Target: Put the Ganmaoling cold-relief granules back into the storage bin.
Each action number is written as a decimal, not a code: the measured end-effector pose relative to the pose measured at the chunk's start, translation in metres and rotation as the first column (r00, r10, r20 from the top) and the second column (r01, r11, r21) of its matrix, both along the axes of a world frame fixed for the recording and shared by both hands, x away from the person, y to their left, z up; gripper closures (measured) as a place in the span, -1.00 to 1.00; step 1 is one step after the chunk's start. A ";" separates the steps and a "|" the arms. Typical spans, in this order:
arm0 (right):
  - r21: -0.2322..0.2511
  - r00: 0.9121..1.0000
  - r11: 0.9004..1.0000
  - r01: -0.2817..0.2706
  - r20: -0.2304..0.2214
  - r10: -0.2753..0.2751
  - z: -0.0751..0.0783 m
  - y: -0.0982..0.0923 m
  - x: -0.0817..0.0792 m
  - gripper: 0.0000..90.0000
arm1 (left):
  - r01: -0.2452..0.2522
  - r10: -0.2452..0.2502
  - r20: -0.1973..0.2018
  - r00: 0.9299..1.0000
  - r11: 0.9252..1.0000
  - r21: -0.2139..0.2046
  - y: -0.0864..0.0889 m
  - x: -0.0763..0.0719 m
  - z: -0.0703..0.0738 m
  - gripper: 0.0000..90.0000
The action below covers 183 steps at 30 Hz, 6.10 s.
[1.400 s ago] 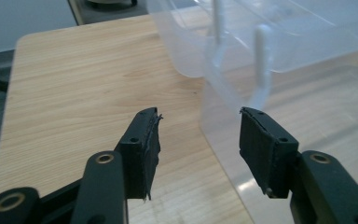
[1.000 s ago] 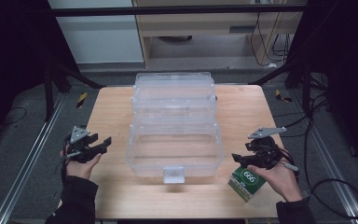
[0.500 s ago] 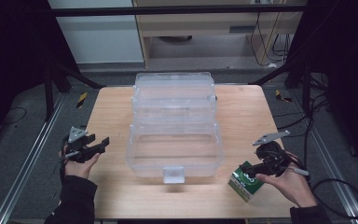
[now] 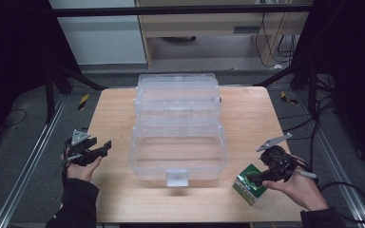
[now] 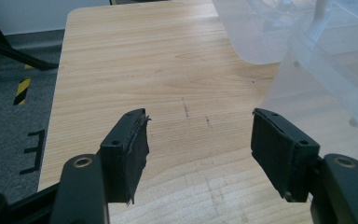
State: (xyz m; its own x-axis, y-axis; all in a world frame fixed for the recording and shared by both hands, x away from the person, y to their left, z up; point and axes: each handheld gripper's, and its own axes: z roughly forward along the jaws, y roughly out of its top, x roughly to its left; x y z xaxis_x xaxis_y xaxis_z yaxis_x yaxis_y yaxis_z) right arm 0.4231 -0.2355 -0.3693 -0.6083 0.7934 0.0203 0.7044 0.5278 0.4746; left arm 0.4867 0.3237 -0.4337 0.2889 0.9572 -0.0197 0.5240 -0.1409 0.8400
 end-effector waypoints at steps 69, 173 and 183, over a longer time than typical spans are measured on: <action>-0.140 0.966 0.989 -0.044 -0.258 0.006 -0.055 0.017 0.025 -0.63 | 0.038 -0.037 -0.018 0.999 0.996 0.077 -0.004 0.008 -0.012 -0.15; -0.247 0.692 0.656 -0.714 -0.107 0.713 0.040 0.137 0.101 -0.62 | 0.179 -0.173 -0.059 0.983 0.975 0.130 -0.015 0.009 -0.015 -0.14; -0.270 0.667 0.620 -0.737 -0.142 0.731 0.033 0.141 0.100 -0.62 | 0.179 -0.173 -0.059 0.983 0.975 0.131 -0.015 0.009 -0.015 -0.14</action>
State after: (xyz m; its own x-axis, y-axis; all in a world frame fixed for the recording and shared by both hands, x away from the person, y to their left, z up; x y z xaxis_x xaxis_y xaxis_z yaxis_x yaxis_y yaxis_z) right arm 0.5231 -0.0949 -0.3363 -0.9927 0.0527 -0.1084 0.0291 0.9774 0.2092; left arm 0.4959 0.3087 -0.4487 0.4547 0.8862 0.0892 0.5195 -0.3452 0.7817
